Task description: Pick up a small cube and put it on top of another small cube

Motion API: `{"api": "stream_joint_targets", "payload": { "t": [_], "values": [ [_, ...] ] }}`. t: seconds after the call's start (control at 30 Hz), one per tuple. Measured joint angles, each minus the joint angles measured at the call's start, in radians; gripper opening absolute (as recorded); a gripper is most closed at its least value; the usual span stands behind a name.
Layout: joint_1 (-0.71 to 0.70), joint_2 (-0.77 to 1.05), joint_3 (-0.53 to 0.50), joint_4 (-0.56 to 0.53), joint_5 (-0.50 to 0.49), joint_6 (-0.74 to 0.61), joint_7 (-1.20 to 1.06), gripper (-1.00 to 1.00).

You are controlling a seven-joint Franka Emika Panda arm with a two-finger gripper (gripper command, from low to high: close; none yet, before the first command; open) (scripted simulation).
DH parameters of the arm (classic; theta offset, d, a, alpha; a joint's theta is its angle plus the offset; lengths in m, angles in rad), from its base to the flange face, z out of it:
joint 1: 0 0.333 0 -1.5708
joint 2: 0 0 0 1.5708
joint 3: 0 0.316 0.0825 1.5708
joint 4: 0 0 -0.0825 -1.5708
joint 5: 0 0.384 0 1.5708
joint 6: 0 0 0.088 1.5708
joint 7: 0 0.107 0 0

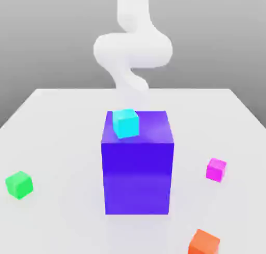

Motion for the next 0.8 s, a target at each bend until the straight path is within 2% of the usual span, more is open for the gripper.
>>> {"api": "stream_joint_targets", "payload": {
  "t": [0.47, 0.8],
  "values": [
    [0.294, 0.342, 0.093, -0.263, 0.145, 0.249, -0.178, 0.0],
    [0.453, 0.579, 0.229, -0.45, 0.15, 0.431, -0.231, 0.0]
  ]
}}
